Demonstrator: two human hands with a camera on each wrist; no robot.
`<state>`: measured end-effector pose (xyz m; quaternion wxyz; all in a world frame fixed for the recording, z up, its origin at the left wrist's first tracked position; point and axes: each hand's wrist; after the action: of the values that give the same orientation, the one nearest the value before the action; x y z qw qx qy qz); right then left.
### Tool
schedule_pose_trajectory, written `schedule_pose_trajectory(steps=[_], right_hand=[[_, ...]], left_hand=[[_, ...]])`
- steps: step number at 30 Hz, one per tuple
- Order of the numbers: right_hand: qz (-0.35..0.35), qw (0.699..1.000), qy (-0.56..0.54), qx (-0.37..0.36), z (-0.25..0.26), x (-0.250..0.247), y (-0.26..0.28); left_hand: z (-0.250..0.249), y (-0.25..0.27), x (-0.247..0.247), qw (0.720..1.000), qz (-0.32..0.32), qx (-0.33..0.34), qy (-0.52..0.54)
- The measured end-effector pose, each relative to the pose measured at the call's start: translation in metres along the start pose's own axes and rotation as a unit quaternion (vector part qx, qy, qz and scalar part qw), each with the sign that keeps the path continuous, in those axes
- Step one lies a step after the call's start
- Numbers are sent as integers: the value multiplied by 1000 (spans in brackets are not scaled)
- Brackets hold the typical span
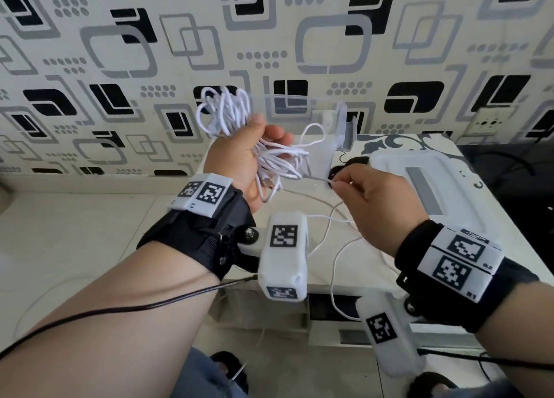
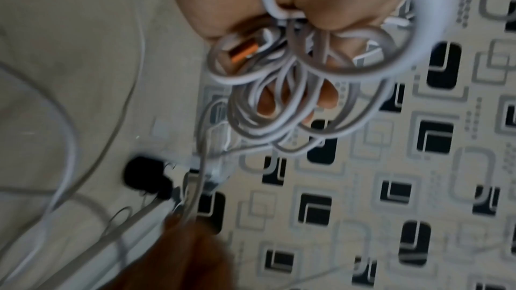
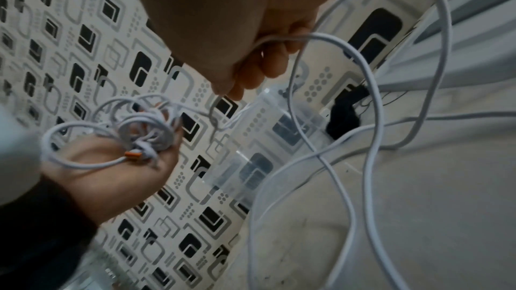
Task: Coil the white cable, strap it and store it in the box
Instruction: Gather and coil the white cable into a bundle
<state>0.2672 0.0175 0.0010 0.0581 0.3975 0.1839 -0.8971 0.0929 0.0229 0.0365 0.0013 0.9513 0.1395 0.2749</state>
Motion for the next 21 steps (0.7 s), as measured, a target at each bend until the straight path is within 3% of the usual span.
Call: schedule_pose_trajectory(steps=[7,13,21], right_hand=[[1,989,99,114,-29,-7,-10],[12,976,163,146,-33,-13,-17],[55,943,240,223,-53,-18,-23]], left_hand=[[-37,-19,-25,994,-78,-1,70],[-35,-17,-29,996,-85,32,4],[-56,-19,-48,983,-172,62,-19]])
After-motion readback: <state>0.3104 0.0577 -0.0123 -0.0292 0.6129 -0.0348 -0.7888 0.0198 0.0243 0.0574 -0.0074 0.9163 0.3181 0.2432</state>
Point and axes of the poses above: each hand's wrist, its own y-axis away from the middle knuckle, its own x-axis out of the palm, z = x × y, and after that the axes turned 1 degree about -x, right-handed
